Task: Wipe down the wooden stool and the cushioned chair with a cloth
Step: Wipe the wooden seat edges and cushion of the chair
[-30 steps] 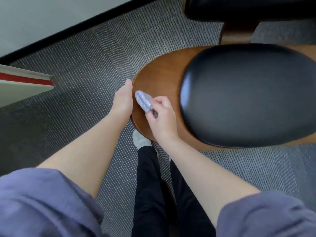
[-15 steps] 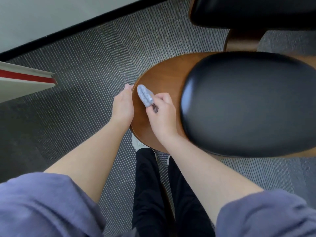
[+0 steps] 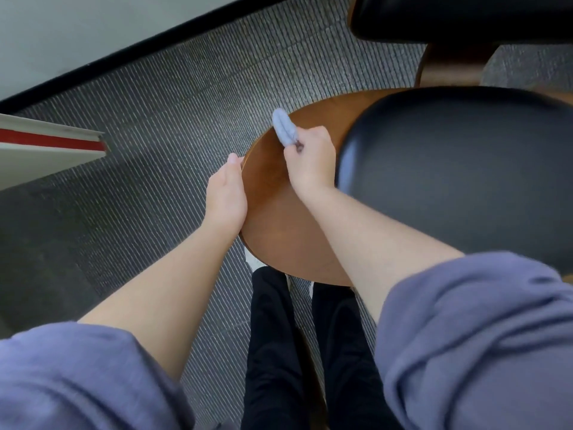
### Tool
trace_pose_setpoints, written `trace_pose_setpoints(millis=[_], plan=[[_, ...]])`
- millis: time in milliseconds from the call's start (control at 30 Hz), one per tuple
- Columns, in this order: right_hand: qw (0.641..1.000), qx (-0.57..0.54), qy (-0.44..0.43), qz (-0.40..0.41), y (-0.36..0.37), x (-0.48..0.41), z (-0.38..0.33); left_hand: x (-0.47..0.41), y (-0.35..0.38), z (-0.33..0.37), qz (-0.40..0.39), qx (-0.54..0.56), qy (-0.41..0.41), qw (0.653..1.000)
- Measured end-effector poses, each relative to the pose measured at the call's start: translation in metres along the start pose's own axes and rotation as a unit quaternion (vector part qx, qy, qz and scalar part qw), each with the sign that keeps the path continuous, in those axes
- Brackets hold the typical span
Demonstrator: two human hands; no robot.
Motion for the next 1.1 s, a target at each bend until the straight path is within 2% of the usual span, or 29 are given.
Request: trace_pose_setpoints(millis=[100, 267, 433, 633, 733, 800, 900, 1000, 1100], plan=[[1.0, -0.006, 0.002, 0.009, 0.0, -0.006, -0.009, 0.001, -0.002, -0.001, 0.006, 0.007, -0.003, 1.0], [0.999, -0.043, -0.02, 0.005, 0.009, 0.056, 0.011, 0.002, -0.001, 0.001, 0.008, -0.009, -0.026, 1.0], [1.0, -0.003, 0.012, 0.016, 0.0, 0.003, 0.005, 0.002, -0.001, -0.003, -0.002, -0.009, -0.014, 1.0], [0.999, -0.034, 0.01, 0.002, 0.012, 0.103, 0.032, 0.002, 0.0, -0.001, 0.003, -0.001, -0.045, 0.999], [0.999, -0.018, 0.039, 0.0, 0.007, 0.082, 0.04, 0.001, 0.001, -0.001, 0.005, -0.009, -0.034, 0.999], [0.999, -0.025, 0.028, -0.002, 0.006, 0.067, 0.031, 0.0, 0.0, -0.001, 0.011, -0.012, -0.023, 1.0], [0.999, -0.053, 0.003, -0.001, 0.01, 0.099, 0.018, 0.001, -0.001, 0.001, 0.023, -0.013, -0.027, 0.999], [0.998, -0.062, 0.01, -0.018, 0.011, 0.147, 0.033, 0.004, -0.001, 0.001, 0.018, -0.004, -0.038, 0.999], [0.998, -0.036, 0.042, -0.002, 0.011, 0.126, 0.047, 0.006, -0.001, 0.0, 0.017, -0.006, -0.047, 0.999]])
Point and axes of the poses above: each hand's wrist, its own x-axis away from the middle knuckle, its own y-axis out of the palm, z = x × y, the point moved 5 cm from there along -x, towards the middle knuckle, and after that the axes turned 12 degrees about x, right-handed, at the moved point
